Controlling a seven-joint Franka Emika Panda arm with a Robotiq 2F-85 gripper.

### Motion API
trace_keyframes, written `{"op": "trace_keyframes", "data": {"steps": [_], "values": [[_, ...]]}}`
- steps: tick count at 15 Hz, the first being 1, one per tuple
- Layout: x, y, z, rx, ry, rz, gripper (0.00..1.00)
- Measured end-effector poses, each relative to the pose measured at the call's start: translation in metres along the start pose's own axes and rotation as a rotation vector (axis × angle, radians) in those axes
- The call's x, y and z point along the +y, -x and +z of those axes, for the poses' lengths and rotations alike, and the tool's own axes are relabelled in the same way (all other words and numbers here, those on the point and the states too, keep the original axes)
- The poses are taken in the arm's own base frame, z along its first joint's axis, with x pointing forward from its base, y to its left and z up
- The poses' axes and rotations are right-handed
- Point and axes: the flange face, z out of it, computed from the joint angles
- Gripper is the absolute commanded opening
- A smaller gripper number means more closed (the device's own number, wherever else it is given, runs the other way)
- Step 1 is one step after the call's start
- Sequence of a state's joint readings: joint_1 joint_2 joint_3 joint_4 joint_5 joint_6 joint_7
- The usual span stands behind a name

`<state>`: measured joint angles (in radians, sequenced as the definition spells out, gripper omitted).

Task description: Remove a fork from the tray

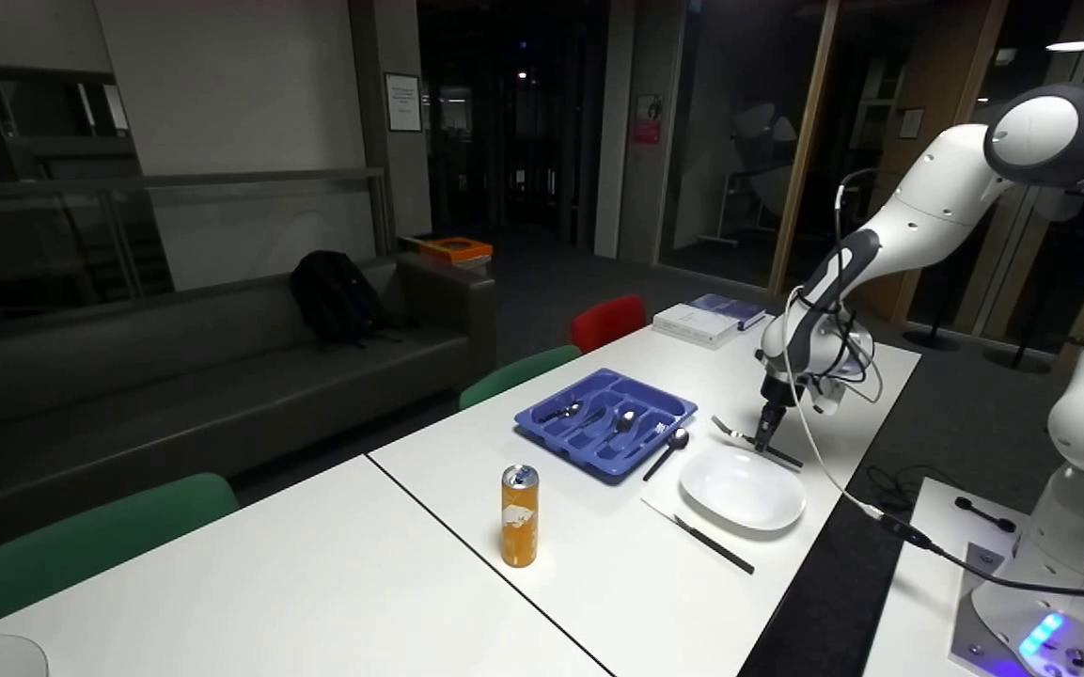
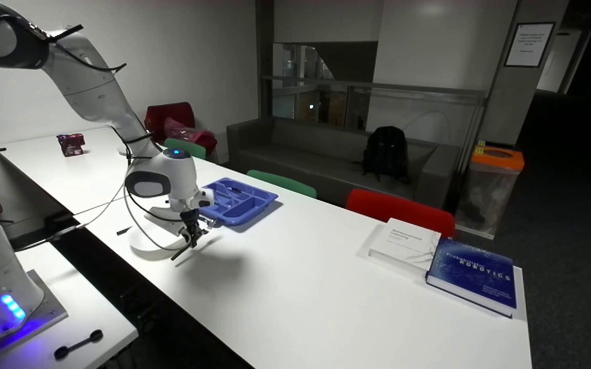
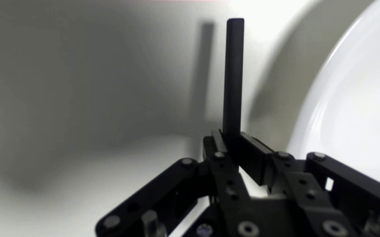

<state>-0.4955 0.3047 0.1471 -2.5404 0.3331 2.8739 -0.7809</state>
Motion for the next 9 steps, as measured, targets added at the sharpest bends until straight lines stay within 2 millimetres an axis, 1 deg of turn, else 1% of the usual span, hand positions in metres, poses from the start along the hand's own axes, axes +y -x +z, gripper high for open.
{"op": "trace_keyframes", "data": {"steps": [6, 9], "values": [[0.0043, 0.0036, 0.0008, -0.017, 0.012, -0.005, 0.04], [0.0035, 0.0036, 0.0016, -0.028, 0.017, -0.019, 0.04]]}}
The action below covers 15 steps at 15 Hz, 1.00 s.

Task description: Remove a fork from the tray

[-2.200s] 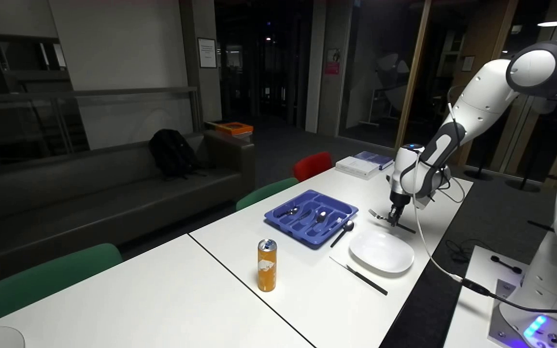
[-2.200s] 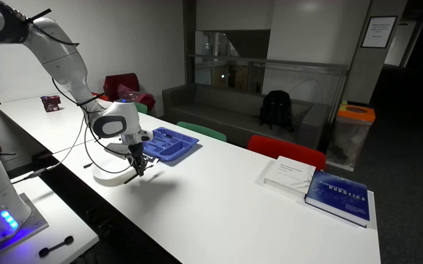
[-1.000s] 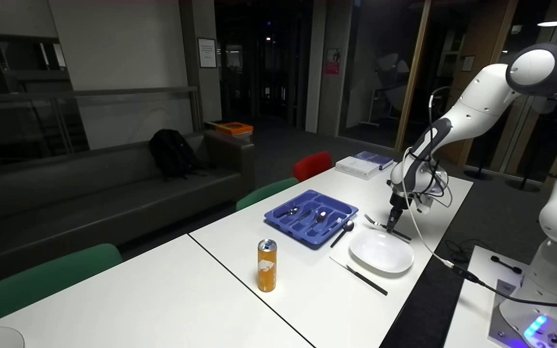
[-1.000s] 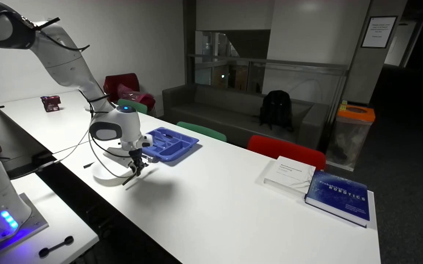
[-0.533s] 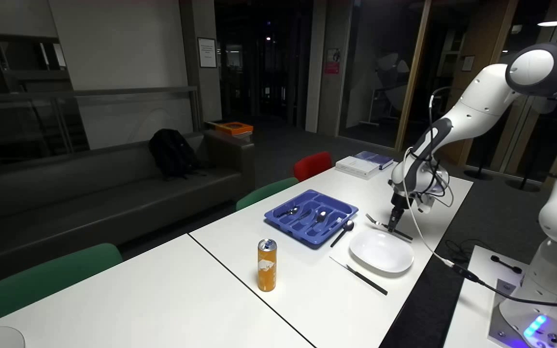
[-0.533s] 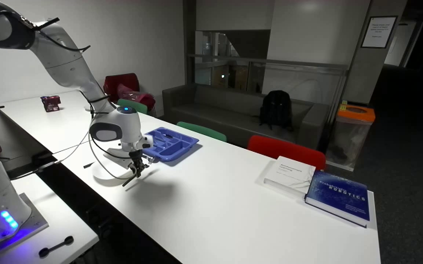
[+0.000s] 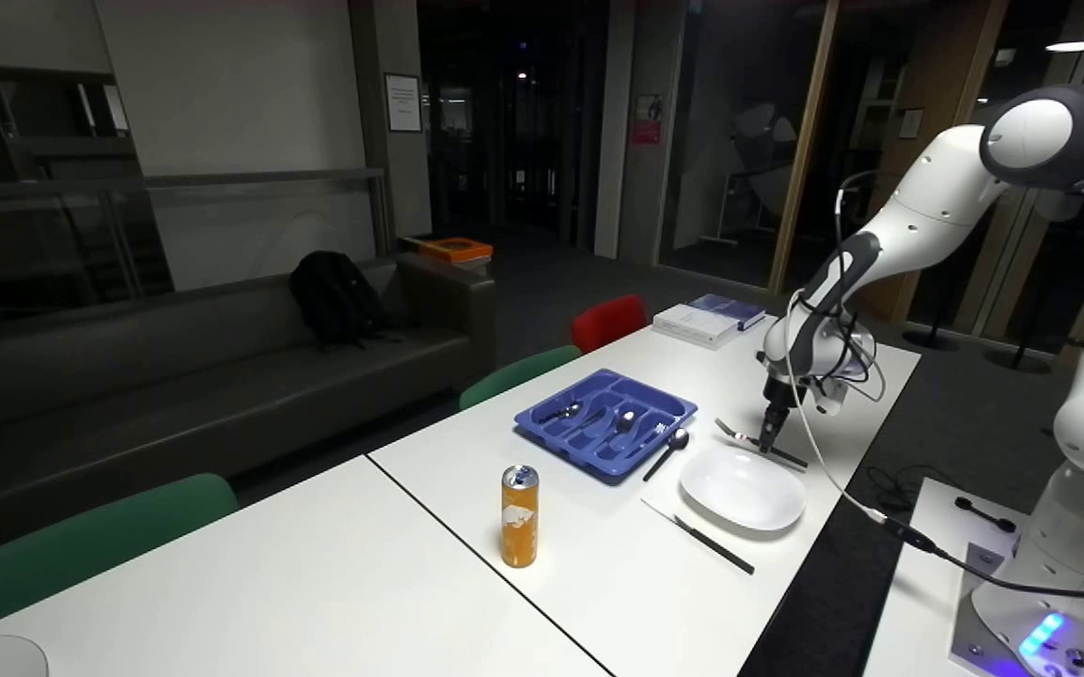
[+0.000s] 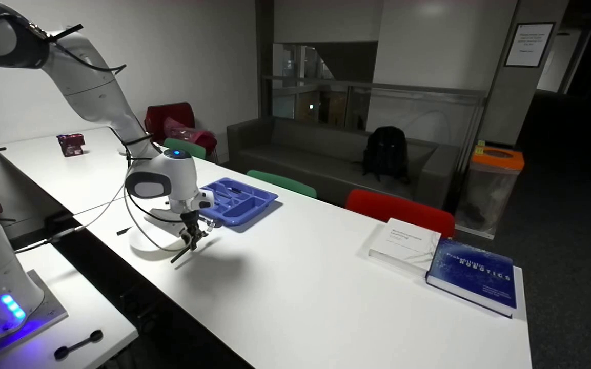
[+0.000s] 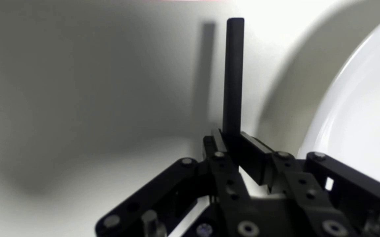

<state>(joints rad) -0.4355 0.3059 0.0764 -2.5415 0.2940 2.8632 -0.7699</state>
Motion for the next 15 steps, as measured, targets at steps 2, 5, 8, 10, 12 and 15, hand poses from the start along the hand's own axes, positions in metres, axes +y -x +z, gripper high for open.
{"op": "trace_keyframes", "data": {"steps": [2, 5, 8, 10, 12, 15], "values": [[-0.003, -0.002, 0.001, -0.009, 0.005, -0.014, 0.04], [-0.01, -0.005, 0.003, -0.023, 0.009, -0.032, 0.04], [-0.016, -0.006, 0.007, -0.035, 0.011, -0.047, 0.04], [-0.018, -0.006, 0.011, -0.045, 0.009, -0.05, 0.04], [-0.019, -0.005, 0.014, -0.053, 0.006, -0.049, 0.04], [-0.019, -0.003, 0.017, -0.058, 0.004, -0.04, 0.04]]}}
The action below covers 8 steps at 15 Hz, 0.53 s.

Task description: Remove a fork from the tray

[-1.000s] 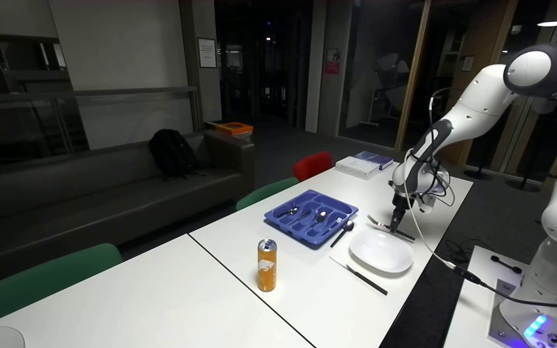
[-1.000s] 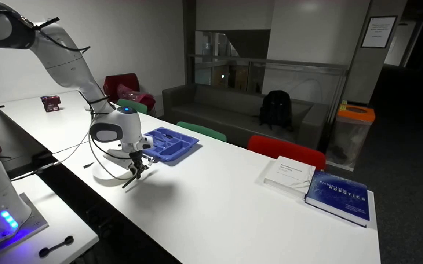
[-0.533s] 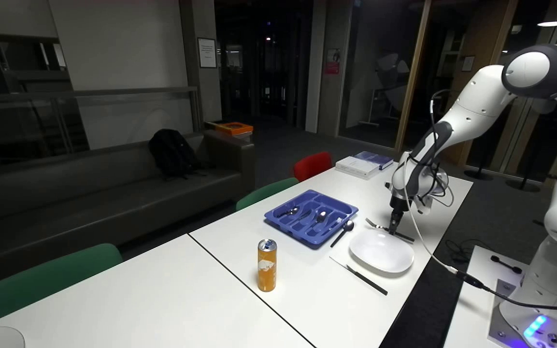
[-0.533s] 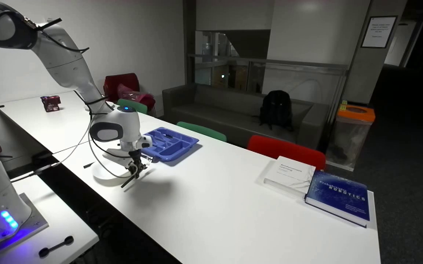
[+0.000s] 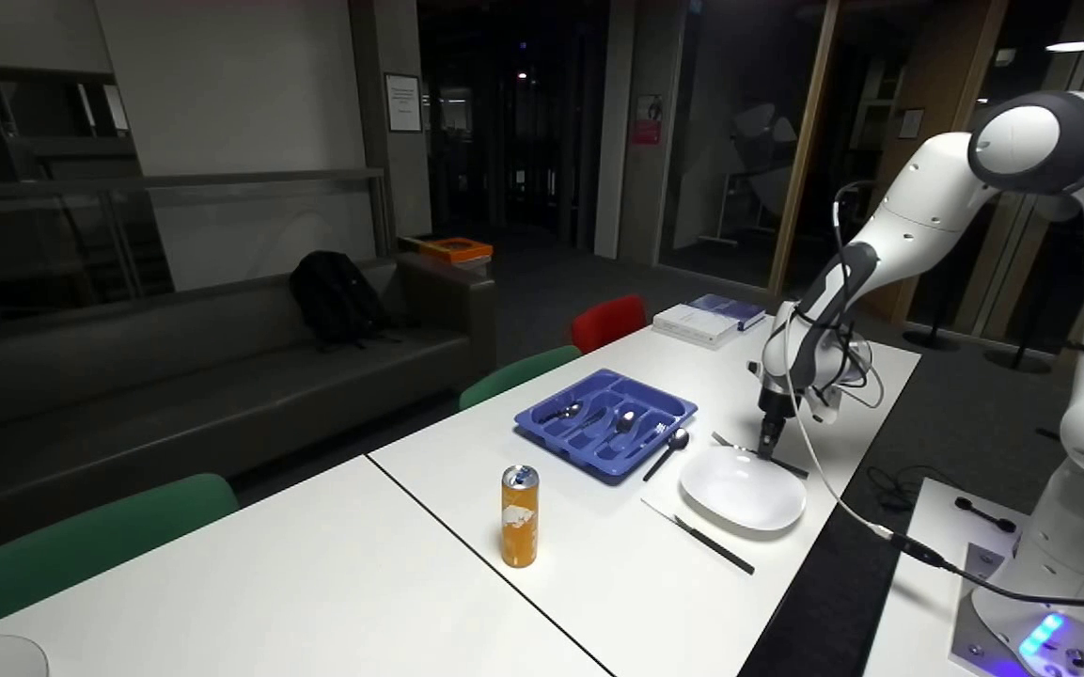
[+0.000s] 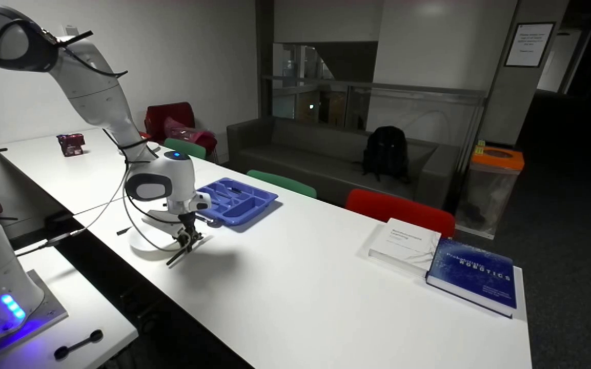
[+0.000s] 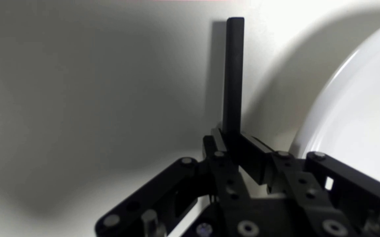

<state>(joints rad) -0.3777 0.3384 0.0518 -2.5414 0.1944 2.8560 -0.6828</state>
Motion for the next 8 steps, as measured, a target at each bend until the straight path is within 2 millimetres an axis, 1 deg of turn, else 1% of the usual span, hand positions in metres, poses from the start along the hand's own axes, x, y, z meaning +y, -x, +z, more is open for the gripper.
{"op": "trace_keyframes", "data": {"steps": [8], "values": [[0.0043, 0.0032, 0.0022, -0.006, 0.001, 0.037, 0.04]]}}
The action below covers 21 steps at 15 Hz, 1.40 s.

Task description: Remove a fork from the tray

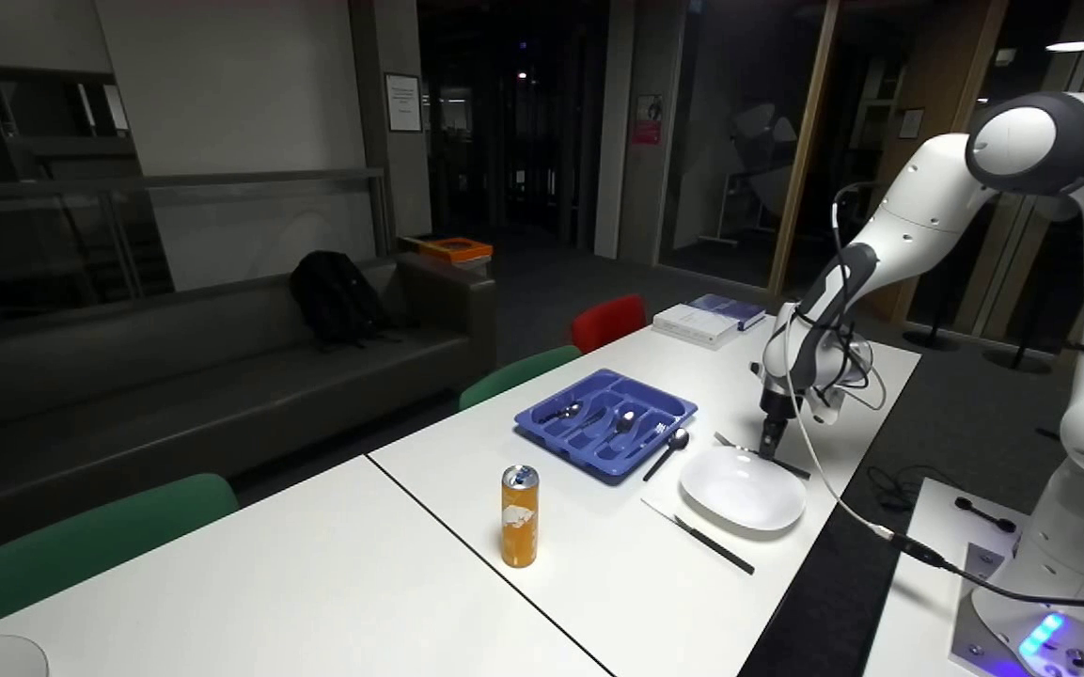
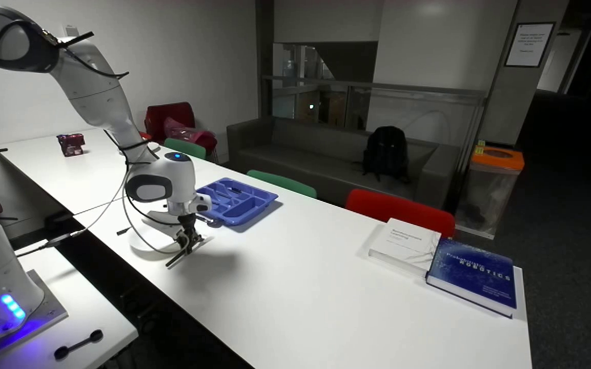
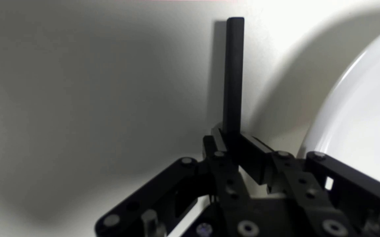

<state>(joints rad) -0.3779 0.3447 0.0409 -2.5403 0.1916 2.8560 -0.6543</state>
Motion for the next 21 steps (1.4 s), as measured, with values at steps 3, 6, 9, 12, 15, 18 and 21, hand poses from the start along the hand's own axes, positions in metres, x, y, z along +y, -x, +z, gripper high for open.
{"op": "trace_keyframes", "data": {"steps": [3, 6, 9, 12, 15, 18, 21], "values": [[0.004, 0.002, 0.0, -0.001, 0.003, 0.015, 0.04], [0.008, 0.004, -0.001, -0.002, 0.006, 0.024, 0.04], [0.01, 0.005, -0.001, -0.006, 0.012, 0.017, 0.47], [0.011, 0.005, -0.001, -0.009, 0.017, 0.006, 0.7], [0.011, 0.005, -0.001, -0.011, 0.021, 0.003, 0.92], [0.013, 0.006, -0.001, -0.014, 0.026, 0.008, 0.61], [0.017, 0.008, -0.002, -0.014, 0.032, 0.028, 0.52]]}}
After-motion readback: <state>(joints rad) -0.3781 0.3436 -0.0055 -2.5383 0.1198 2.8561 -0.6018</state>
